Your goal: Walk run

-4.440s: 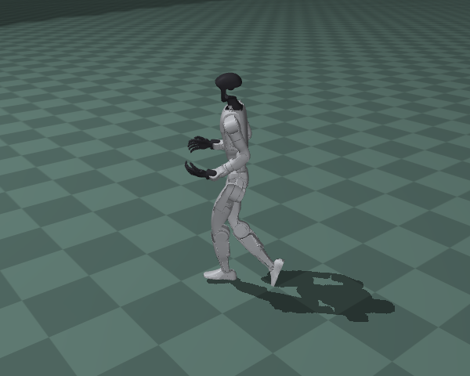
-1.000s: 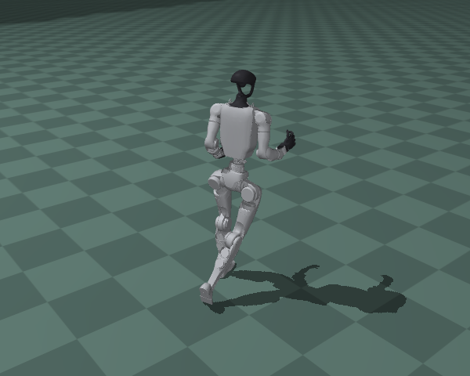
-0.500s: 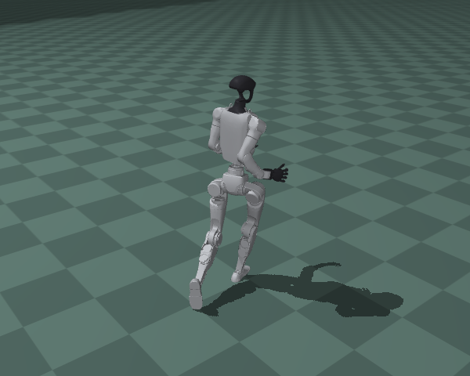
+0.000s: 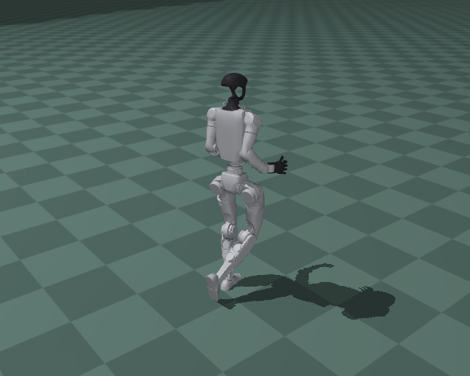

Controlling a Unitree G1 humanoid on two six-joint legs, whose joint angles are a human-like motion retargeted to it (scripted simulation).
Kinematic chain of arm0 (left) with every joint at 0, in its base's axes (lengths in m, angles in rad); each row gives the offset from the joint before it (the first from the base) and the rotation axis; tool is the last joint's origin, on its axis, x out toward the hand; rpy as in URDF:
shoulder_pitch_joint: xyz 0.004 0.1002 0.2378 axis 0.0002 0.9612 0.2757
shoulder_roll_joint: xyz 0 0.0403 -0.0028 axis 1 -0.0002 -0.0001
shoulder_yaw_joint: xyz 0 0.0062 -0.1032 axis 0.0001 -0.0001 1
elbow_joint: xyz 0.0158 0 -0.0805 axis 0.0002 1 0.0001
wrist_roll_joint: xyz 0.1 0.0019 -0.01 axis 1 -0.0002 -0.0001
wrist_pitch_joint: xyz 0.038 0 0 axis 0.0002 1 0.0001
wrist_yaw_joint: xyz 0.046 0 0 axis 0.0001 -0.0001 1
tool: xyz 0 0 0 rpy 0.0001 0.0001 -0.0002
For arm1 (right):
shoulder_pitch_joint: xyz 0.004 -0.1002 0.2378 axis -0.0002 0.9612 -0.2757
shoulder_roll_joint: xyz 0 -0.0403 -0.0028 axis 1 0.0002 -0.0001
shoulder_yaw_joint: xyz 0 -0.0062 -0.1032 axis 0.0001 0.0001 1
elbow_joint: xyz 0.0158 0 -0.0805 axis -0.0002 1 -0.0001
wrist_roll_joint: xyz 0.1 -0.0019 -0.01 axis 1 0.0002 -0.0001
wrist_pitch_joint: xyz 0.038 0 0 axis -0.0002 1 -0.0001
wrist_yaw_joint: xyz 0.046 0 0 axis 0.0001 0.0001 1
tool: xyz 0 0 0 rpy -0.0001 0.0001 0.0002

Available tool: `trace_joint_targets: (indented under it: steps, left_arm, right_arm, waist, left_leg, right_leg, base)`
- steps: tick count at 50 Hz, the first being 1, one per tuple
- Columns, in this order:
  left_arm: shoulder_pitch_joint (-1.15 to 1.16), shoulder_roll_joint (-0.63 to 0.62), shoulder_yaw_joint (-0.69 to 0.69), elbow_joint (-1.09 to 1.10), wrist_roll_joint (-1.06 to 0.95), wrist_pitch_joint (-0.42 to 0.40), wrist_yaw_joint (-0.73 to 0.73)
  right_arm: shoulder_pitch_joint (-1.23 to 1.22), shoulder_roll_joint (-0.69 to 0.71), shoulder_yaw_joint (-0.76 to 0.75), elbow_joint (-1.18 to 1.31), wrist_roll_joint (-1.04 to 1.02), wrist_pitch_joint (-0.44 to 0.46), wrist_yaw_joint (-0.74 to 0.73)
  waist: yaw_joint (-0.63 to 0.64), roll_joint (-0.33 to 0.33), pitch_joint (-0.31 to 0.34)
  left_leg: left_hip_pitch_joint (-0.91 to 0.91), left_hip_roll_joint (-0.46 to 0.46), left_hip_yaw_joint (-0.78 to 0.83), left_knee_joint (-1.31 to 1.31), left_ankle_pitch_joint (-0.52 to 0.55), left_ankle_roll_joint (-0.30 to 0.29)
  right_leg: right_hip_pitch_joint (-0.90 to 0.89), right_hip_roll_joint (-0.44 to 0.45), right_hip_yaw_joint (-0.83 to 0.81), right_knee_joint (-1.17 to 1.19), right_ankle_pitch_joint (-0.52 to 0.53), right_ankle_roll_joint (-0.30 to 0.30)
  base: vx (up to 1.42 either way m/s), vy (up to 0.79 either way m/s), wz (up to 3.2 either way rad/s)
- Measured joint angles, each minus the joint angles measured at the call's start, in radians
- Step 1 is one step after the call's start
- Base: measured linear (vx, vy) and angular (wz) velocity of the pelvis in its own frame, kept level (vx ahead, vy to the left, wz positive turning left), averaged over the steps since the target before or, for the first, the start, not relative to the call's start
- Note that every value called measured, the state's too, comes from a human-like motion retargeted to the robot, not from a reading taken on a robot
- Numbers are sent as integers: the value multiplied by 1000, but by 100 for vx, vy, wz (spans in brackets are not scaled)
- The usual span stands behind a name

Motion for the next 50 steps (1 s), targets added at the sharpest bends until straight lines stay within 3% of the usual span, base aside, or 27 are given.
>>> trace_joint_targets:
  steps: [3, 5, 8, 10, 12, 13, 15, 17, 18, 20, 22, 23, 25, 30, 33, 35, 37, 38, 40, 42, 43, 45, 48, 50]
  left_arm:
    - [-36, -8, -32, -8, -17, -43, 50]
    - [-45, -8, -48, -9, -48, -42, 56]
    - [-34, 5, -59, -14, -104, -21, 29]
    - [-26, 21, -61, -16, -132, -8, 13]
    - [-26, 44, -51, -16, -154, 1, 0]
    - [-28, 54, -44, -17, -158, 4, -4]
    - [-27, 73, -51, -23, -152, 7, -8]
    - [-14, 87, -37, -39, -132, 20, -24]
    - [-5, 82, -20, -39, -112, 24, -48]
    - [-11, 48, -16, -19, -75, 37, -92]
    - [2, 1, -37, 8, -62, 29, -60]
    - [21, -11, -43, 14, -65, 22, -49]
    - [62, -28, -42, 24, -70, 10, -49]
    - [125, -2, -17, 40, -48, 40, -111]
    - [130, 33, -11, 36, -31, 38, -118]
    - [122, 49, -12, 28, -22, 32, -106]
    - [108, 50, -8, 23, -16, 26, -85]
    - [101, 50, -1, 23, -14, 24, -78]
    - [71, 34, -9, 43, -7, 19, -82]
    - [35, -16, 48, 67, -13, 38, -77]
    - [22, -42, 58, 77, -14, 43, -62]
    - [2, -83, 49, 87, -41, 15, -16]
    - [-17, -106, 15, 108, -106, -14, 36]
    - [-27, -95, -11, 118, -132, -7, 41]
  right_arm:
    - [91, 27, -17, 59, 133, -19, 51]
    - [138, 32, -39, 85, 180, -29, 68]
    - [180, 15, -68, 92, 169, -41, 76]
    - [189, 6, -82, 86, 129, -43, 75]
    - [176, 1, -80, 75, 75, -44, 51]
    - [164, 1, -76, 67, 49, -43, 32]
    - [141, 8, -79, 53, 2, -43, -11]
    - [102, 17, -64, 54, -22, -42, -50]
    - [77, 25, -52, 61, -22, -43, -66]
    - [-15, 49, -81, 94, 18, -40, -72]
    - [-93, 61, -77, 99, 79, -31, -45]
    - [-129, 63, -52, 91, 106, -34, -46]
    - [-201, 56, -10, 67, 158, -43, -58]
    - [-315, -11, 64, -56, 197, -30, -21]
    - [-349, -72, 74, -140, 178, -3, 21]
    - [-359, -114, 78, -182, 160, 12, 43]
    - [-356, -148, 82, -201, 150, 25, 60]
    - [-351, -158, 82, -199, 146, 30, 71]
    - [-330, -160, 38, -177, 134, 26, 104]
    - [-315, -134, 30, -127, 112, 30, 145]
    - [-300, -115, 33, -101, 95, 34, 147]
    - [-271, -92, 35, -56, 69, 30, 136]
    - [-188, -83, 15, -28, 54, 13, 141]
    - [-110, -77, -6, -31, 47, 2, 147]
  waist:
    - [-1, 41, 7]
    - [-60, 69, 3]
    - [-152, 77, -7]
    - [-203, 60, -7]
    - [-230, 45, -4]
    - [-223, 38, -5]
    - [-267, 11, -1]
    - [-255, 1, -19]
    - [-232, 5, -25]
    - [-145, 5, -21]
    - [-155, 14, -20]
    - [-164, 18, -22]
    - [-155, 20, -18]
    - [-2, 6, -6]
    - [17, 40, 16]
    - [0, 44, 19]
    - [7, 12, 9]
    - [29, -11, 0]
    - [39, -17, -24]
    - [27, 38, -18]
    - [29, 77, -6]
    - [49, 161, 3]
    - [44, 197, -2]
    - [-6, 218, -10]
  left_leg:
    - [84, 6, -32, -48, 17, -23]
    - [144, -10, -84, -106, 92, -40]
    - [237, -41, -148, -175, 235, -82]
    - [308, -68, -187, -203, 321, -104]
    - [379, -76, -203, -219, 396, -122]
    - [407, -75, -187, -213, 430, -135]
    - [448, -83, -199, -118, 503, -167]
    - [388, -76, -156, 101, 605, -229]
    - [325, -66, -117, 251, 638, -244]
    - [187, -4, -42, 522, 651, -282]
    - [106, 27, -27, 597, 529, -248]
    - [84, 37, 4, 580, 484, -203]
    - [12, 8, 19, 525, 397, -173]
    - [-109, 8, 143, 120, 240, -194]
    - [-103, -33, 172, -173, 204, -164]
    - [-80, -52, 282, -278, 232, -93]
    - [-55, -60, 369, -281, 283, 62]
    - [-30, -40, 386, -257, 218, 62]
    - [-62, -44, 254, -138, 122, 62]
    - [-90, 31, 188, -38, 89, 62]
    - [-85, 61, 166, -13, 85, 62]
    - [-62, 92, 104, -2, 75, 62]
    - [6, 11, -2, -116, 166, 62]
    - [36, -53, -123, -173, 245, 62]
  right_leg:
    - [-122, 9, 36, -49, -195, 14]
    - [-186, -30, 20, -162, -300, 60]
    - [-233, -106, -6, -438, -370, 107]
    - [-254, -118, 48, -623, -406, 125]
    - [-257, -89, 239, -748, -465, 170]
    - [-255, -90, 320, -782, -467, 216]
    - [-236, -94, 418, -767, -319, 284]
    - [-237, -137, 226, -660, -412, 199]
    - [-237, -81, 282, -591, -472, 147]
    - [-221, -49, 341, -532, -539, 134]
    - [-167, -63, 299, -551, -560, 120]
    - [-136, -92, 237, -573, -555, 111]
    - [-67, -121, 172, -637, -521, 105]
    - [74, -120, 57, -774, -385, 127]
    - [172, -63, -40, -807, -373, 123]
    - [233, -47, -106, -807, -383, 127]
    - [275, -49, -118, -764, -351, 145]
    - [298, -43, -117, -729, -309, 151]
    - [287, -48, -219, -619, -150, 195]
    - [178, 18, -77, -412, -24, 176]
    - [119, 87, 32, -305, -11, 168]
    - [19, 121, 92, -137, -139, 115]
    - [-109, 13, 72, -79, -317, -79]
    - [-179, -53, 73, -128, -407, -102]
  base:
    - [97, -10, 39]
    - [110, -7, 144]
    - [120, -17, 154]
    - [113, -29, 134]
    - [109, -33, 69]
    - [124, -38, 58]
    - [119, -35, 122]
    - [120, -45, 56]
    - [122, -45, -8]
    - [91, -19, 5]
    - [82, 4, 101]
    - [108, 7, 108]
    - [91, 9, 67]
    - [74, 2, -4]
    - [83, 0, 124]
    - [89, -5, 179]
    - [92, -43, 99]
    - [116, -71, 52]
    - [118, -31, 113]
    - [76, 40, 105]
    - [72, 46, 102]
    - [66, 45, 125]
    - [48, 40, 218]
    - [69, 41, 351]
